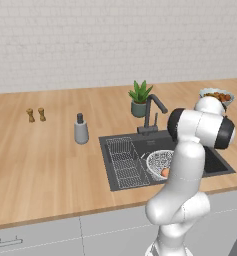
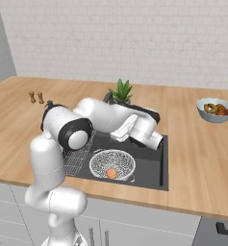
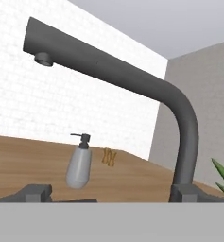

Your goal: Put the colander in the sink, put the peach in the colander, and turn on the sink faucet and pour water over the colander.

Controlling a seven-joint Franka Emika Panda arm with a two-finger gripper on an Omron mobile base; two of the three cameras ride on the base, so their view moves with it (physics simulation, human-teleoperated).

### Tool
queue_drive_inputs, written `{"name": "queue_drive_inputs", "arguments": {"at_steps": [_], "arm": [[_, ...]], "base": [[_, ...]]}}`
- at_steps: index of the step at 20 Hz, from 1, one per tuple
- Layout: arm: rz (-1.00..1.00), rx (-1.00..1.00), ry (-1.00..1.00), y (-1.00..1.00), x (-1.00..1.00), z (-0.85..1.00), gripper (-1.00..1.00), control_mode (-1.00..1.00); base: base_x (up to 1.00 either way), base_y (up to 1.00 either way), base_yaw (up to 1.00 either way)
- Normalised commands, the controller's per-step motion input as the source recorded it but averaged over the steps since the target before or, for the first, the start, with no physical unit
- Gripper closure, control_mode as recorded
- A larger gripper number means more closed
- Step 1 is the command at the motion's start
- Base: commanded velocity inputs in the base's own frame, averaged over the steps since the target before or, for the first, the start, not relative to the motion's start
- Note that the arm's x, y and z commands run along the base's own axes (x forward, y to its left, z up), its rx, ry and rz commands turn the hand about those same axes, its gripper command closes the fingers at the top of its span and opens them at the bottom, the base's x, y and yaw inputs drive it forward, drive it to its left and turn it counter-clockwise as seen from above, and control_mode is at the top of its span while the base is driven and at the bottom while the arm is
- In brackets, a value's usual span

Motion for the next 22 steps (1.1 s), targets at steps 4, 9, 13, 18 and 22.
{"name": "queue_drive_inputs", "arguments": {"at_steps": [4,9,13,18,22], "arm": [[0.00,0.00,0.00,0.11,0.14,0.00,-1.00,-1.00],[0.00,0.00,0.00,0.13,0.15,0.00,-1.00,-1.00],[0.00,0.00,0.00,0.04,0.12,0.00,-1.00,-1.00],[0.00,0.00,0.00,0.00,0.12,0.00,-1.00,-1.00],[0.00,0.00,0.00,0.00,0.18,-0.02,-1.00,-1.00]], "base": [[0.00,0.00,0.00],[0.00,0.00,0.00],[0.00,0.00,0.00],[0.00,0.00,0.00],[0.00,0.00,0.00]]}}
